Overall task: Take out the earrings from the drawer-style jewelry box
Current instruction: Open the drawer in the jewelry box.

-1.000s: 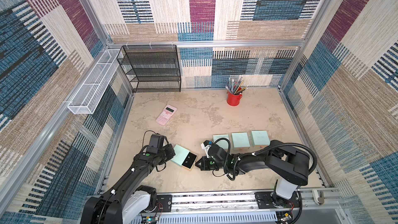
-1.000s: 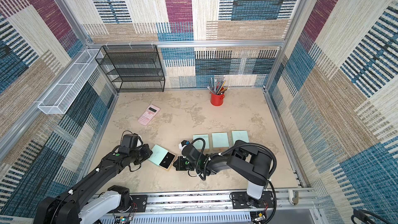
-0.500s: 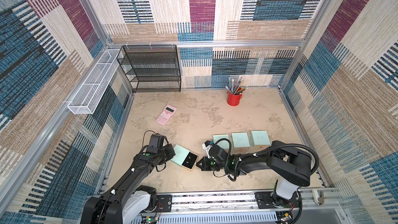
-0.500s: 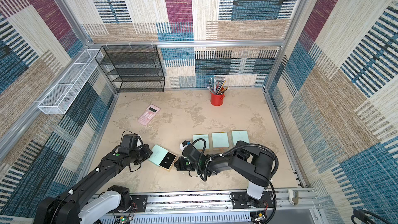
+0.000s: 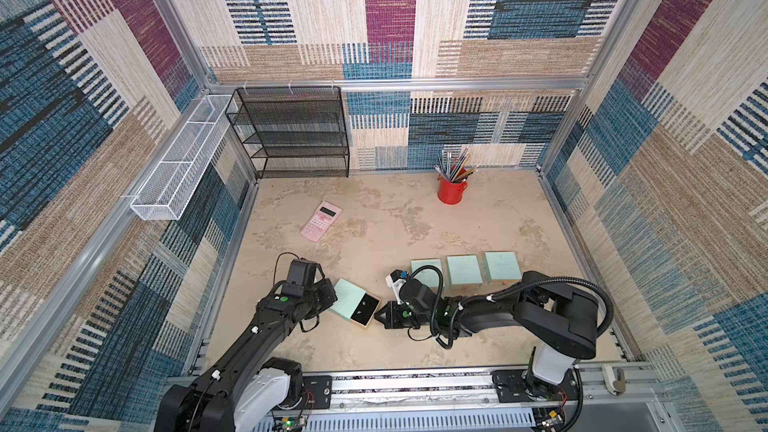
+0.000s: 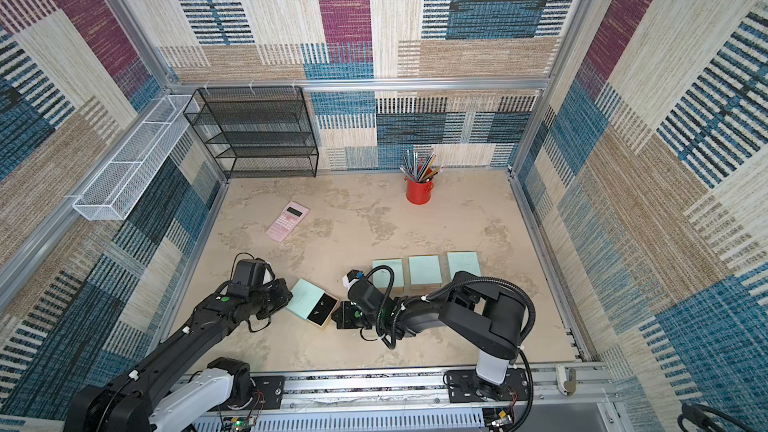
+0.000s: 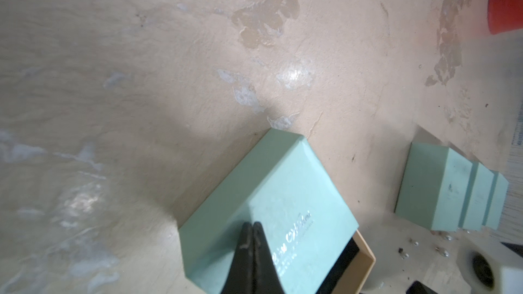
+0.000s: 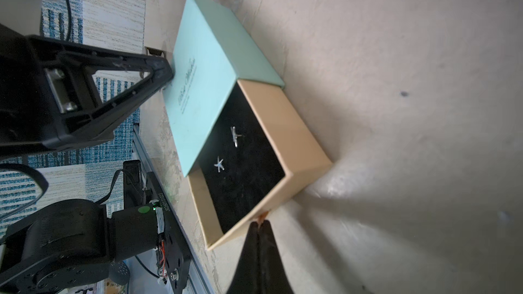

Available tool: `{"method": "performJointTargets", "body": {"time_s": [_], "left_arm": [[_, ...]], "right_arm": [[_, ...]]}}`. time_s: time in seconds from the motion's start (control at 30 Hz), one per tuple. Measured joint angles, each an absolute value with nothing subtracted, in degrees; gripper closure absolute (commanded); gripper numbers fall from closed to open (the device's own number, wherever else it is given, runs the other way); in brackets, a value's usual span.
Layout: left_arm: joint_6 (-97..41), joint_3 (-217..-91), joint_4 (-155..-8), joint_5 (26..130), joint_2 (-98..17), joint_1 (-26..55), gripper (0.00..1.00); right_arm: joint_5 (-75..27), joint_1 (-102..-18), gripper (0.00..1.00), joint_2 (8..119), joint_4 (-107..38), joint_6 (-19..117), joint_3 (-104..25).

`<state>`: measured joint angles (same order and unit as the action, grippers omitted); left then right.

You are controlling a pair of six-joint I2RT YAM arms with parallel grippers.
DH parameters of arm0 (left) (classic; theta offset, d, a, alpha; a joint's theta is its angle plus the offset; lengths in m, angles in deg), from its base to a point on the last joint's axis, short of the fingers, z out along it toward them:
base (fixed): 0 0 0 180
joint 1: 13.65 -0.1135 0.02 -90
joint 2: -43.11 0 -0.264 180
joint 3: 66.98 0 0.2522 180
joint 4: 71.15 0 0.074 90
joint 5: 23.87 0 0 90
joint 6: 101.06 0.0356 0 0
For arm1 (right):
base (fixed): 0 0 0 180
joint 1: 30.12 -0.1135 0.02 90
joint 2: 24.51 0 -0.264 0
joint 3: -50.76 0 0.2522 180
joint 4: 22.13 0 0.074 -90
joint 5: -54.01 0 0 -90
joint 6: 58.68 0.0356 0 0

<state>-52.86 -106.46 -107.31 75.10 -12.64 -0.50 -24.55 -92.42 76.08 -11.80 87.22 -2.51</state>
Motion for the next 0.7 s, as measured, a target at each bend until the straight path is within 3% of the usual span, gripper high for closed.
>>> {"method": "performJointTargets", "body": {"time_s": [0.7], "left_arm": [[-52.9,-108.7,-110.0,74.1,-13.2,-0.8,1.0]], "right_arm": [[-24.6,-92.5,1.0,75.6,-11.8,87.7,-0.5]]}}
